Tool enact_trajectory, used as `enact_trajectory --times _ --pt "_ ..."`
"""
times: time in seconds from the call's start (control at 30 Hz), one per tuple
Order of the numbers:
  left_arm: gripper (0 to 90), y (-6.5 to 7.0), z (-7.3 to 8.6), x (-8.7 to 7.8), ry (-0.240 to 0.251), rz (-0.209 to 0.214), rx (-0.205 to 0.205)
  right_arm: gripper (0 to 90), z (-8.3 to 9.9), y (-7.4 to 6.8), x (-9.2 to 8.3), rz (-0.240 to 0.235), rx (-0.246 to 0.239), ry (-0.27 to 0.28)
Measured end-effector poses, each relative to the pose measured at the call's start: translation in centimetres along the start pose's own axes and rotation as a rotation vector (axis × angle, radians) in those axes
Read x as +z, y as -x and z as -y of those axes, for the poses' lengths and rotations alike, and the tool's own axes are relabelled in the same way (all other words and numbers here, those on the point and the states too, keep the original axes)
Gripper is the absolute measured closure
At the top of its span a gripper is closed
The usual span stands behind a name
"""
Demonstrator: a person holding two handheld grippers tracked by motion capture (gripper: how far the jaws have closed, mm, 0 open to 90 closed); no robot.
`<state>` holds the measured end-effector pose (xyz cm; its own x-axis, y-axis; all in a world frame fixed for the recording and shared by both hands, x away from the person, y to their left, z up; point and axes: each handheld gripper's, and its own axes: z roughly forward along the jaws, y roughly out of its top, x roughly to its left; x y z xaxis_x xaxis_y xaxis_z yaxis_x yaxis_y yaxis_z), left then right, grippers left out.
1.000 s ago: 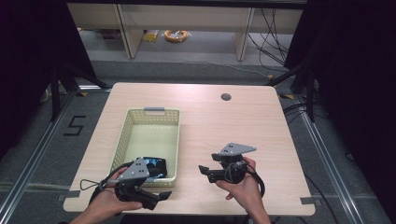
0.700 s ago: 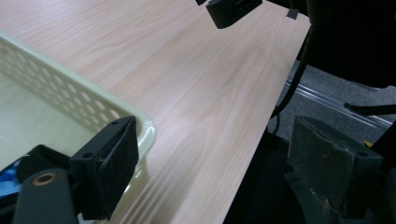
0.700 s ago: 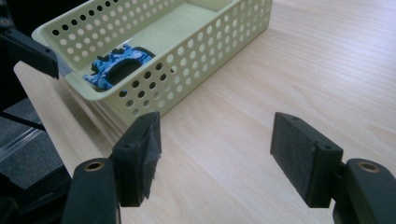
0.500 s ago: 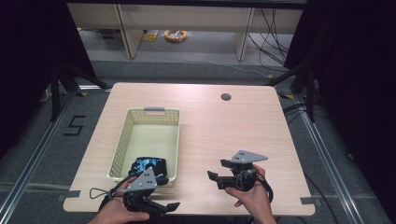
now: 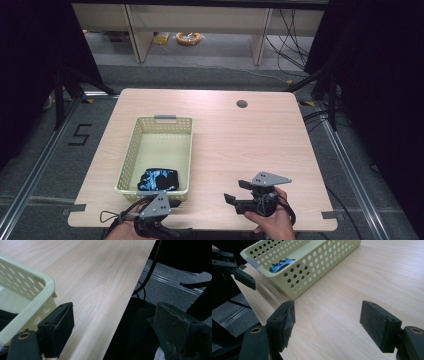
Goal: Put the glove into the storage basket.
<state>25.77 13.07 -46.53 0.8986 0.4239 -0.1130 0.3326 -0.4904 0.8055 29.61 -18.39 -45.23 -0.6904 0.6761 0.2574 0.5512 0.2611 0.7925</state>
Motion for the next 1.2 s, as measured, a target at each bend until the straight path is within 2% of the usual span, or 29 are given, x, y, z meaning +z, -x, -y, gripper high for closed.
enact_trajectory --times 0.03,0.07,0.1,0.13,0.17,0.2,0.27,0.3,0.33,0.4,0.43,0.47,0.5,0.53,0.57,0.6,0.63,0.7,0.77,0.87,0.9,0.93,0.97,1.0,1.03,1.1,1.13,1.17,1.2 --pt "15.6 0.1 0.2 0.1 -0.013 -0.005 -0.023 28.2 0.1 -0.1 -0.1 0.002 0.0 -0.011" --pt "15.7 0.1 0.4 0.1 -0.026 -0.014 -0.015 27.3 0.3 -0.1 0.0 -0.01 -0.003 -0.002" --pt "15.7 0.1 0.6 0.2 -0.017 -0.006 -0.028 25.8 0.4 0.1 0.1 -0.02 -0.035 0.001" --pt "15.7 0.1 0.7 0.2 -0.032 -0.008 -0.015 24.7 0.6 -0.2 -0.1 -0.015 -0.007 -0.012" --pt "15.7 0.2 1.0 0.3 -0.022 0.0 -0.04 24.0 0.7 0.0 0.0 -0.023 -0.055 -0.009" --pt "15.7 0.0 1.1 0.3 -0.04 -0.006 -0.008 23.1 0.9 -0.2 0.1 -0.026 -0.043 0.0" --pt "15.7 0.1 1.5 0.4 -0.035 -0.013 -0.04 21.3 1.2 -0.2 0.2 -0.034 -0.052 -0.005" --pt "15.7 0.0 1.7 0.6 -0.039 -0.002 -0.052 21.0 1.4 -0.5 0.2 -0.043 -0.026 -0.011" --pt "15.7 -0.1 1.8 0.6 -0.047 -0.023 -0.02 20.7 1.4 -0.4 0.2 -0.034 -0.061 -0.02" --pt "15.9 -0.2 2.2 0.7 -0.063 -0.049 -0.021 20.2 1.7 -0.5 0.3 -0.043 -0.066 -0.024" --pt "16.0 -0.3 2.4 0.9 -0.065 -0.036 -0.031 20.2 1.8 -0.7 0.2 -0.043 -0.046 -0.037" --pt "15.9 -0.4 2.5 0.8 -0.073 -0.047 -0.012 20.2 1.9 -0.6 0.3 -0.047 -0.071 -0.031" --pt "16.0 -0.3 2.7 0.8 -0.067 -0.047 -0.04 20.2 2.0 -0.8 0.2 -0.037 -0.047 -0.047" --pt "16.0 -0.3 2.8 0.8 -0.072 -0.048 -0.037 20.1 2.1 -0.6 0.3 -0.048 -0.078 -0.036" --pt "16.0 -0.4 2.8 0.8 -0.073 -0.052 -0.023 20.1 2.2 -0.6 0.2 -0.022 -0.075 -0.035" --pt "16.0 -0.5 2.9 0.7 -0.073 -0.051 -0.005 20.1 2.4 -0.6 0.3 -0.034 -0.079 -0.044" --pt "16.0 -0.4 3.0 0.8 -0.072 -0.047 -0.037 20.0 2.5 -0.5 0.3 -0.045 -0.083 -0.043" --pt "16.0 -0.5 3.2 0.7 -0.072 -0.057 -0.033 19.7 2.8 -0.8 0.2 -0.022 -0.068 -0.059" --pt "16.0 -0.4 3.4 0.7 -0.072 -0.056 -0.044 19.5 3.1 -0.7 0.2 -0.016 -0.101 -0.066" --pt "15.9 -0.4 3.7 0.7 -0.09 -0.055 -0.03 18.4 3.5 -0.8 0.1 -0.023 -0.111 -0.062" --pt "16.0 -0.3 3.8 0.7 -0.09 -0.049 -0.033 17.5 3.7 -1.2 -0.1 -0.028 -0.073 -0.089" --pt "15.9 -0.4 3.8 0.7 -0.094 -0.049 -0.022 17.4 3.8 -0.9 0.0 -0.042 -0.122 -0.079" --pt "15.9 -0.2 3.8 0.7 -0.086 -0.051 -0.035 17.4 4.0 -1.1 -0.1 -0.016 -0.106 -0.074" --pt "16.0 -0.1 3.9 0.7 -0.08 -0.054 -0.04 17.3 4.1 -1.0 -0.2 -0.02 -0.124 -0.078" --pt "15.9 -0.3 3.9 0.6 -0.1 -0.06 -0.017 17.2 4.3 -1.1 -0.2 -0.015 -0.121 -0.079" --pt "15.9 -0.2 4.1 0.7 -0.084 -0.05 -0.046 17.2 4.7 -1.2 -0.4 -0.008 -0.12 -0.094" --pt "16.0 -0.3 4.1 0.6 -0.098 -0.066 -0.027 17.2 4.8 -1.3 -0.3 -0.027 -0.12 -0.094" --pt "16.0 -0.3 4.2 0.7 -0.091 -0.056 -0.045 17.2 4.9 -1.2 -0.3 -0.029 -0.122 -0.109" --pt "16.1 -0.4 4.3 0.7 -0.097 -0.066 -0.032 17.2 5.1 -1.3 -0.3 -0.025 -0.124 -0.111"
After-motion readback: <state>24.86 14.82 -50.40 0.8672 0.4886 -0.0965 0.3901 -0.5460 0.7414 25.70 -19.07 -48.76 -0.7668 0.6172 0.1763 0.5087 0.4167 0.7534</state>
